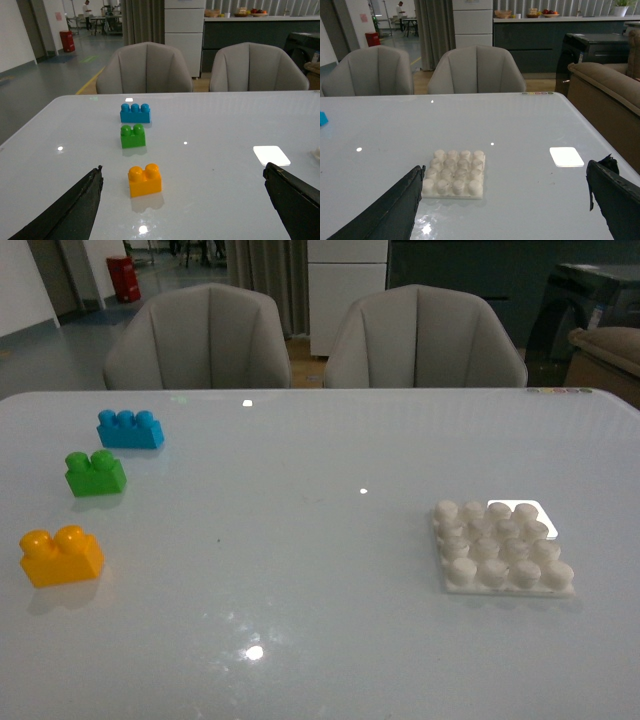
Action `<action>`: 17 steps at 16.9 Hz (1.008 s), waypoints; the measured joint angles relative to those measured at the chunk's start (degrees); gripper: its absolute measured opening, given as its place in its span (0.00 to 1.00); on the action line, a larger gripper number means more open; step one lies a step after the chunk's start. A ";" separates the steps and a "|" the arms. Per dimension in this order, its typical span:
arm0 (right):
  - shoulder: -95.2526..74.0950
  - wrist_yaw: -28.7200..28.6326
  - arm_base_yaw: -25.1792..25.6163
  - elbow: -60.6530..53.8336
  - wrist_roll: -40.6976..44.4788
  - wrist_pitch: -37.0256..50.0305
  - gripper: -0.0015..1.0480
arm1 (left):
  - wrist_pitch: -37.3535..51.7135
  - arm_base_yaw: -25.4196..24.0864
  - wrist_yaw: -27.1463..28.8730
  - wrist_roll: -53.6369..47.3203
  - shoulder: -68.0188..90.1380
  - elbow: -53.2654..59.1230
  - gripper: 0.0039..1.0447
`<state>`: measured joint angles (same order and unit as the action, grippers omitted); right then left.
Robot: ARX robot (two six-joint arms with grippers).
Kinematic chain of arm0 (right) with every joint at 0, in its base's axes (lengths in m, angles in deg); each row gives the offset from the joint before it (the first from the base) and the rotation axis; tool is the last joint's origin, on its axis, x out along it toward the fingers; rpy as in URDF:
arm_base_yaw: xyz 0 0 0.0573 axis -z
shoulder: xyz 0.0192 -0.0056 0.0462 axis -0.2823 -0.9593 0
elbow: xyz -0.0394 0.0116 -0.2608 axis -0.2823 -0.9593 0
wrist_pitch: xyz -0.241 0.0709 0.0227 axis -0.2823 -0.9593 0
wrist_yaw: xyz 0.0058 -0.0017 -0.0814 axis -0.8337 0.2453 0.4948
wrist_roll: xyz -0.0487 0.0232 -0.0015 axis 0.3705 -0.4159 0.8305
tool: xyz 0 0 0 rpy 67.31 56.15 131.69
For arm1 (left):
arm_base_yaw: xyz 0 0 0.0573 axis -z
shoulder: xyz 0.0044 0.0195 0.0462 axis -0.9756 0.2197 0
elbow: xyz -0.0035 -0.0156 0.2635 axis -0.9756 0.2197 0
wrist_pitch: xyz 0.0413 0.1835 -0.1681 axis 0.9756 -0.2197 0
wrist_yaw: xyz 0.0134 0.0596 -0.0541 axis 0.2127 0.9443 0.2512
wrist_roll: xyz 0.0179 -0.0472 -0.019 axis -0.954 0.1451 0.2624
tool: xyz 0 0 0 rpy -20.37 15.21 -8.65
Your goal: Insert yellow block into base center
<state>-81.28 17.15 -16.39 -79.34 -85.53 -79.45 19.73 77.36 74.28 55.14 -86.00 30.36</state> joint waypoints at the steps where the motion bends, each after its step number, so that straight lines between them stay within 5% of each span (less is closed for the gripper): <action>1: 0.00 0.00 0.00 0.00 0.00 0.00 0.94 | 0.00 0.00 0.00 0.00 0.00 0.00 0.94; 7: -2.08 -3.26 1.46 0.92 -1.11 -2.91 0.94 | 0.00 0.00 0.02 0.00 0.00 0.00 0.94; 10: -22.16 -9.53 8.13 8.41 -2.19 14.10 0.94 | -0.02 0.00 0.00 -0.02 0.00 0.00 0.94; 13: -44.24 -9.94 8.98 18.03 -3.58 27.43 0.94 | 0.00 0.00 0.00 0.00 0.00 0.00 0.94; 17: -76.65 -8.55 6.54 39.06 -4.90 22.69 0.94 | -0.02 0.00 0.00 0.00 -0.02 0.00 0.94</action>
<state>-157.93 8.61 -9.85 -40.28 -90.42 -56.77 19.71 77.36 74.28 55.14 -86.02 30.36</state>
